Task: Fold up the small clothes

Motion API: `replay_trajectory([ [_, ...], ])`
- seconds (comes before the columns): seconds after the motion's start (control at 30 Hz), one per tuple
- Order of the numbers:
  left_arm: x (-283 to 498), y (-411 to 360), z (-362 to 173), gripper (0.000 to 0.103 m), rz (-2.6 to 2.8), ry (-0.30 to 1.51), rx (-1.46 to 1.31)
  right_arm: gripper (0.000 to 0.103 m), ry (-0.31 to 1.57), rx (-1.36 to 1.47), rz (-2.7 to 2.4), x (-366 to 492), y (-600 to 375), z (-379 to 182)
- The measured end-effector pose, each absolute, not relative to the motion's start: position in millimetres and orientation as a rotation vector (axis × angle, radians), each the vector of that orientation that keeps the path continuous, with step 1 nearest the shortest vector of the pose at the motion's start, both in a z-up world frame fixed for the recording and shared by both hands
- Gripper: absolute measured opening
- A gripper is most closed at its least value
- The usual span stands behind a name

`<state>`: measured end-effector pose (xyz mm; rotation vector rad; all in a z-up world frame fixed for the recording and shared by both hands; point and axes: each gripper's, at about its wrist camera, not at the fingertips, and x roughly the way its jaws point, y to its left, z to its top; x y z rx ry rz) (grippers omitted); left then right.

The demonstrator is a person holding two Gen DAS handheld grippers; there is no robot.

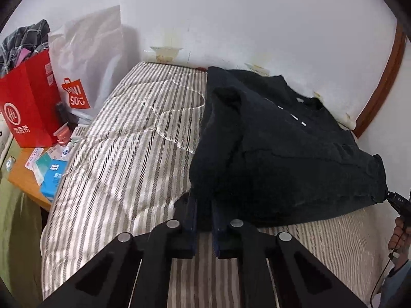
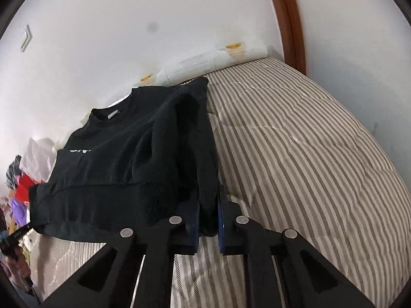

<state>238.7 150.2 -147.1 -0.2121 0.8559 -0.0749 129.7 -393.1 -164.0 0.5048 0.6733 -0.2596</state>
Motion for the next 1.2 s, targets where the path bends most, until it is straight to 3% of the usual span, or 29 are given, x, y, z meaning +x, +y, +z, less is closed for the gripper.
replay_trajectory([
  [0.6, 136, 149, -140, 0.008, -0.154, 0.877, -0.21, 0.01, 0.693, 0.407, -0.249, 20, -362, -150],
  [0.93, 135, 142, -145, 0.012, -0.117, 0.884, -0.155, 0.015, 0.731, 0.316, -0.411, -13, -349, -144],
  [1.03, 134, 145, -141, 0.017, -0.109, 0.886, -0.165, 0.028, 0.694, 0.288, -0.39, -22, -331, -127],
  [1.2, 119, 146, -132, 0.03, -0.164, 0.852, -0.185, 0.028, 0.713, 0.272, -0.276, -15, -296, -129],
])
